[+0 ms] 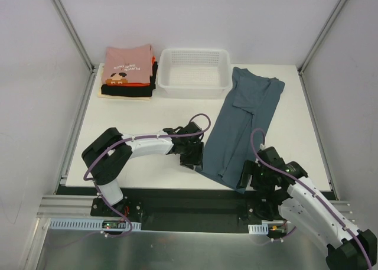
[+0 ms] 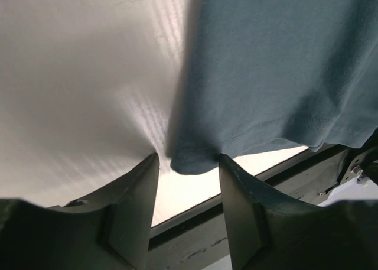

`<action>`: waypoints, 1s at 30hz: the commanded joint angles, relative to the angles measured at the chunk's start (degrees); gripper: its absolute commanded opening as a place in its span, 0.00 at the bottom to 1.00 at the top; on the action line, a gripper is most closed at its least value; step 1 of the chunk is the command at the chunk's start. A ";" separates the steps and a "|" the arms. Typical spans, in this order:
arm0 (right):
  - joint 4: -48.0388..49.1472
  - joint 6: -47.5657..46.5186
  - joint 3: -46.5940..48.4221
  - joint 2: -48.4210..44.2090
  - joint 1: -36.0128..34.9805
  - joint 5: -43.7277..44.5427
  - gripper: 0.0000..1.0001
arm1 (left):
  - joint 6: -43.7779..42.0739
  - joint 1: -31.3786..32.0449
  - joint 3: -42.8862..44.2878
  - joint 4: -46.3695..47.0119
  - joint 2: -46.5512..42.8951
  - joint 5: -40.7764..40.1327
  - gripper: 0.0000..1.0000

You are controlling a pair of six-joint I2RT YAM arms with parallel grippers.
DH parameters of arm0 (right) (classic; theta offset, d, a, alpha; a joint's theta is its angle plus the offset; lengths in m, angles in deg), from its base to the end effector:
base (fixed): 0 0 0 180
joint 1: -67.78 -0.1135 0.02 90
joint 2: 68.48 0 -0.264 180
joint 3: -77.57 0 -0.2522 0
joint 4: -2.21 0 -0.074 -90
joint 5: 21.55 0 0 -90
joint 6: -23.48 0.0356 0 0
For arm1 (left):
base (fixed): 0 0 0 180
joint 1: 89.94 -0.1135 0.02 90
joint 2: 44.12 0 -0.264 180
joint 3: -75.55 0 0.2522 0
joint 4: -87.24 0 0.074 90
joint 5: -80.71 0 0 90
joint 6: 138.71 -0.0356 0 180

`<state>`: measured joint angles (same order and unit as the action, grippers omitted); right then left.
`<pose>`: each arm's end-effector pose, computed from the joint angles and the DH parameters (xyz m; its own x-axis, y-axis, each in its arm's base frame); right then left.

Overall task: Fold and stack the t-shirts
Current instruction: Fold the tshirt

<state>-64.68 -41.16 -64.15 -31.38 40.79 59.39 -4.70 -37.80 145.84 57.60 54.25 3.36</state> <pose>0.0923 0.0533 0.1784 -0.9506 -0.0095 -0.3102 -0.1093 0.9458 0.3059 0.2019 -0.2724 0.1640 -0.9583 0.1282 -0.2555 0.2452 0.8280 -0.5042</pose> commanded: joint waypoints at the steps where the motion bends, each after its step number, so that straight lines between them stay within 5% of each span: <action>1: 6.35 6.10 0.10 2.44 -3.33 2.56 0.88 | 0.37 0.77 2.79 0.23 2.35 1.59 0.38; 5: 10.23 7.77 -0.87 7.88 -5.36 1.15 0.70 | 0.64 0.77 3.14 0.59 3.15 1.51 0.22; 10: 10.59 9.35 -1.22 11.15 -7.55 1.59 0.59 | 0.37 0.86 3.94 0.50 4.11 1.07 0.00; 16: 11.99 9.26 -1.49 15.01 -8.43 0.44 0.34 | 1.08 0.77 2.97 0.50 2.98 -0.25 0.00; 21: 11.29 9.09 -1.40 15.55 -9.75 0.54 0.01 | 1.52 0.86 0.69 0.50 0.17 -1.39 0.00; 30: 6.19 9.79 -3.42 7.38 -14.14 -11.23 0.01 | 4.06 0.86 -7.31 0.15 -8.61 -4.38 0.00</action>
<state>-54.43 -32.63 -66.45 -20.69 28.71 55.26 -2.56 -37.40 141.64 59.10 51.62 1.48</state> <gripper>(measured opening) 0.026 0.018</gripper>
